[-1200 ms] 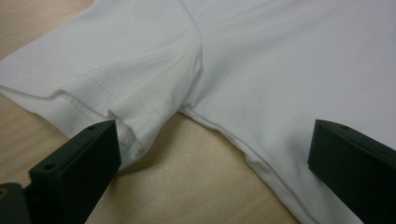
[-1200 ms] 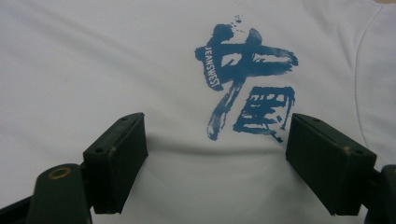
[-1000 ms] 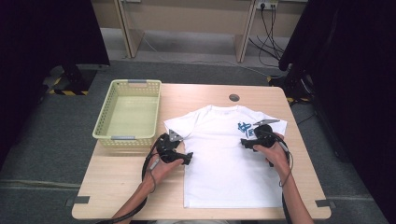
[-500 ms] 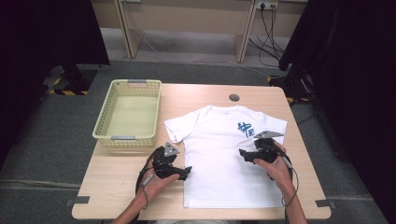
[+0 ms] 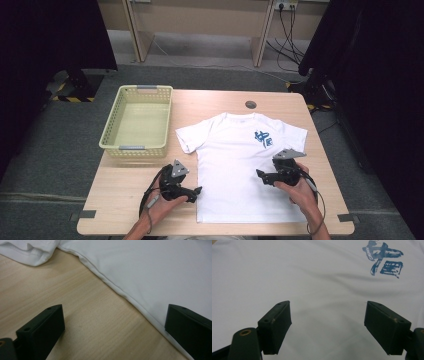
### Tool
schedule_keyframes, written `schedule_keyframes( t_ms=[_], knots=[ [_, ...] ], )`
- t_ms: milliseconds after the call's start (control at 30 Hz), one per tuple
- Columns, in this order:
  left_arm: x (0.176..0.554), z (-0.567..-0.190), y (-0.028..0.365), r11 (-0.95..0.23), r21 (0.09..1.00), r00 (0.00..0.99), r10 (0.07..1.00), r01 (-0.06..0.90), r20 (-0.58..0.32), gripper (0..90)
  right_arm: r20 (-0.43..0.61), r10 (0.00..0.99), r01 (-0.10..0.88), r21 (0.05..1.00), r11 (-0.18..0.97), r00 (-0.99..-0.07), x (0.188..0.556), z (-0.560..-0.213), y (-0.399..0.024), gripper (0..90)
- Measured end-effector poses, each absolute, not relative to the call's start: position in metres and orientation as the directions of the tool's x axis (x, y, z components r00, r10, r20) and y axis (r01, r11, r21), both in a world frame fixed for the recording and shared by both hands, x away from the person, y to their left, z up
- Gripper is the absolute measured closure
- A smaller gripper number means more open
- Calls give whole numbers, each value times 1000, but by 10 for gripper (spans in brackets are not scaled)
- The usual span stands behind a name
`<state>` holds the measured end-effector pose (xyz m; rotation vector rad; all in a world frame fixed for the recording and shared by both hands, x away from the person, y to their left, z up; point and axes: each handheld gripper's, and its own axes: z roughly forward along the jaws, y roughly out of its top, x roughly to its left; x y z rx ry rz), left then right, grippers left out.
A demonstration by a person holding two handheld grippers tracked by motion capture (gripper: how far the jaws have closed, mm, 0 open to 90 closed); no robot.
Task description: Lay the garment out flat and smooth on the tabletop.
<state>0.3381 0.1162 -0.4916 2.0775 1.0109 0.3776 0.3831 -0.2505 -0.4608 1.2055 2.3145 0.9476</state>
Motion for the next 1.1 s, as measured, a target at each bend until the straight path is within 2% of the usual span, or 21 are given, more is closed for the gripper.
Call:
schedule_keyframes(
  t_ms=[200, 700, 1100],
  knots=[
    [327, -493, 129, -419, 737, 630, 777, 530, -12, 5, -3, 827, 594, 694, 406, -562, 372, -468, -257, 216],
    [318, -493, 135, -423, 737, 633, 775, 528, -8, 0, -25, 836, 580, 708, 402, -549, 341, -469, -263, 219],
    [311, -494, 136, -426, 736, 638, 770, 526, -10, 0, 5, 840, 575, 732, 367, -543, 321, -469, -268, 224]
  ],
)
